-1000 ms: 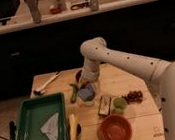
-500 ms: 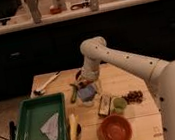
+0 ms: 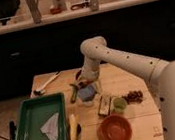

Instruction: Place sponge in paper cup

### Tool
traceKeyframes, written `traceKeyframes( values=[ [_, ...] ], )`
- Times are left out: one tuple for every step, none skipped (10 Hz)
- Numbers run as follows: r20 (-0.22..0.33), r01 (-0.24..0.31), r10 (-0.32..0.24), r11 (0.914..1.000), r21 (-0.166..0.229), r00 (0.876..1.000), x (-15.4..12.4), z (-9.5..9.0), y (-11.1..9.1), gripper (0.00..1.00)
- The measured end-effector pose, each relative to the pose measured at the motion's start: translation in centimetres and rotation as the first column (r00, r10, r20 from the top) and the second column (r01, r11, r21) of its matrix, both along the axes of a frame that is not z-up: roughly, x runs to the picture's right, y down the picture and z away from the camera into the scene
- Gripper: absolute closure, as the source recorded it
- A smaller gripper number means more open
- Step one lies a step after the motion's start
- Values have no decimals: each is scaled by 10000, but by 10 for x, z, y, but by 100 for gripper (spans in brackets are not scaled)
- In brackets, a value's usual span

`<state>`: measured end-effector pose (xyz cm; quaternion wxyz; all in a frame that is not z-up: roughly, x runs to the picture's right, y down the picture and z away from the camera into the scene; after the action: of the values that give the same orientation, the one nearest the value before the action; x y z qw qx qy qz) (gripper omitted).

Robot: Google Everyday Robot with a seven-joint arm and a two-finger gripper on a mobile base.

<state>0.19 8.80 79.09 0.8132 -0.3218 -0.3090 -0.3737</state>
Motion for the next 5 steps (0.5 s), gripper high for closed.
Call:
traceKeyframes(
  values=[
    [15,-6,6,10000,-1,10000,0,-1,0,20],
    [30,-24,24,10000,15,10000,1,-2,0,20],
    [33,-59,59,10000,57,10000,2,-3,-1,20],
    [19,-65,65,10000,58,10000,2,-3,-1,20],
    [24,-68,68,10000,55,10000,2,-4,-1,20]
  ],
)
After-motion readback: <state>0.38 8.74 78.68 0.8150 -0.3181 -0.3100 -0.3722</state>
